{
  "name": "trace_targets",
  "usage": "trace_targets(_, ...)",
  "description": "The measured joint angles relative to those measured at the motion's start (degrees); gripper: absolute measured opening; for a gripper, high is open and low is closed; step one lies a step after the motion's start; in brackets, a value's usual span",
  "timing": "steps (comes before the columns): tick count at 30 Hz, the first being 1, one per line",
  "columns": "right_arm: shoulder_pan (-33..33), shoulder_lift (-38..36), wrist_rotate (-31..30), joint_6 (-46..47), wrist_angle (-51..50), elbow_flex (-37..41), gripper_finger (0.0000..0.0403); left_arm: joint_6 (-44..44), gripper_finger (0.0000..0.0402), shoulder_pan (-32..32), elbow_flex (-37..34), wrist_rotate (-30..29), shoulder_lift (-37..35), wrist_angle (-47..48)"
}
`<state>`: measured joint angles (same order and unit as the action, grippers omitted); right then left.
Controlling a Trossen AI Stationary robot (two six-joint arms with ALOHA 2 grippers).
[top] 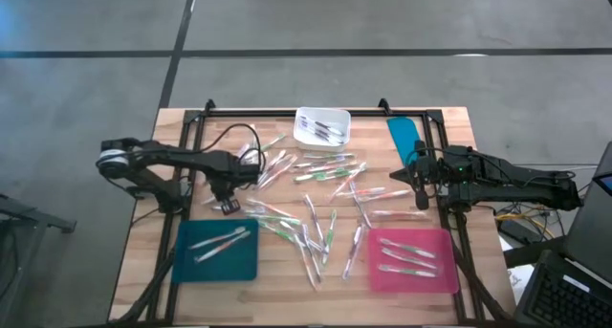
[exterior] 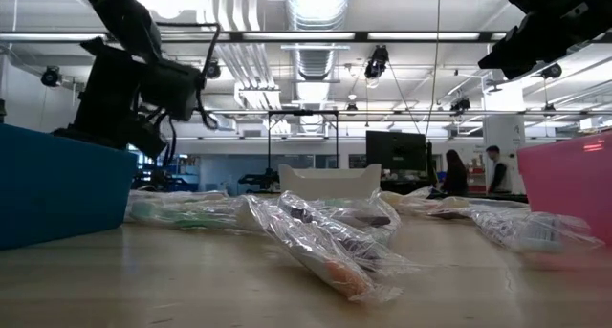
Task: Pick & Place Toothbrushes
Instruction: Put the orange toothbrush into the blue bin
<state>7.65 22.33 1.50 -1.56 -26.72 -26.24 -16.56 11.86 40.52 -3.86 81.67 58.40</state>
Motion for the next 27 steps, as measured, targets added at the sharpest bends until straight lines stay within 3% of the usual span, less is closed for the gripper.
trace_targets(14, 0.01, 0.00, 0.00, 0.00, -0.02, 0.00, 0.0008, -0.22, 0.0002, -7.64, 12.29, 5.20, -3.41, 4.39)
trace_targets(21, 0.01, 0.00, 0.00, -0.08, -0.02, 0.00, 0.0008, -5.18, 0.0001, -18.23, 20.26, 6.33, -3.52, 8.62)
trace_targets(27, -0.01, 0.00, 0.00, -0.02, -0.01, 0.00, 0.0008, -15.77, 0.0001, -29.28, 26.58, 6.30, -3.52, 10.43)
